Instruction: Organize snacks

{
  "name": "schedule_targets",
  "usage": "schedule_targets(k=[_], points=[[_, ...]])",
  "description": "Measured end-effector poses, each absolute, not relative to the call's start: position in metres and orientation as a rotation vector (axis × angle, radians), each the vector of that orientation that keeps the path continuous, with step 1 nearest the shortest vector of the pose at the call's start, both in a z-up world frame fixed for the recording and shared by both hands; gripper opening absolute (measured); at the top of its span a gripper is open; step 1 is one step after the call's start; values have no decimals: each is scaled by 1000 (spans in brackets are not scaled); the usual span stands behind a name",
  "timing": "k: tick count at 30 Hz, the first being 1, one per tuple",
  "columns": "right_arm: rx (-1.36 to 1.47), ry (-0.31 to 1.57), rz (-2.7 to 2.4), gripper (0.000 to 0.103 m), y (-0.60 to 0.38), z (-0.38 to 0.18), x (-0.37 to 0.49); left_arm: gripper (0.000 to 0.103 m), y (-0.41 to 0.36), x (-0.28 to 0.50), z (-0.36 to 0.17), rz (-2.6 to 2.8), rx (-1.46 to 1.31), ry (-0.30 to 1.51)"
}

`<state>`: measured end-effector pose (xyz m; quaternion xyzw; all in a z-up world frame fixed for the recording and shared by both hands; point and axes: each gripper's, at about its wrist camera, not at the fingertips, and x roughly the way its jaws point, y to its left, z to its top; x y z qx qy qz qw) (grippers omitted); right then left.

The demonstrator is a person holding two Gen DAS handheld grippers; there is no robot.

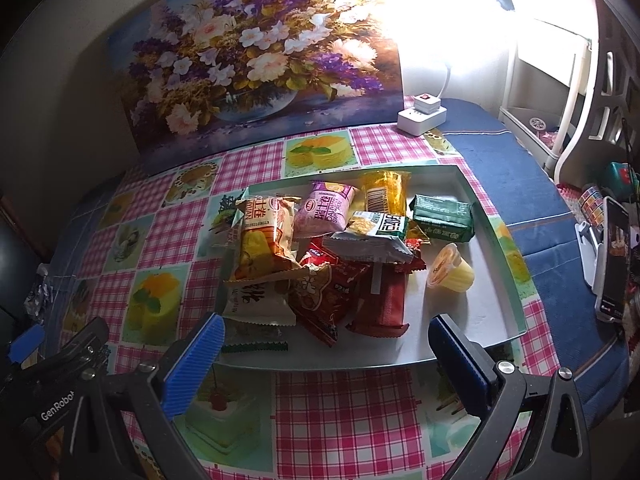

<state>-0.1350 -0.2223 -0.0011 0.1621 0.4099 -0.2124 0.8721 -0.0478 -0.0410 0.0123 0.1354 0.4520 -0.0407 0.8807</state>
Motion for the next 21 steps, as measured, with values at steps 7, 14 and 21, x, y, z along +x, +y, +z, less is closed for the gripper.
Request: schedule_targets(k=[7,14,21], points=[[337,866,-420,103,-220,-4,-131,99,-41,-45,10,-81,286,952],[336,864,-410,103,-219,-4,-130,99,-41,-45,10,-83,290,953],[337,862,-407,103,-220,-4,-130,99,-41,-44,10,-82,289,952]])
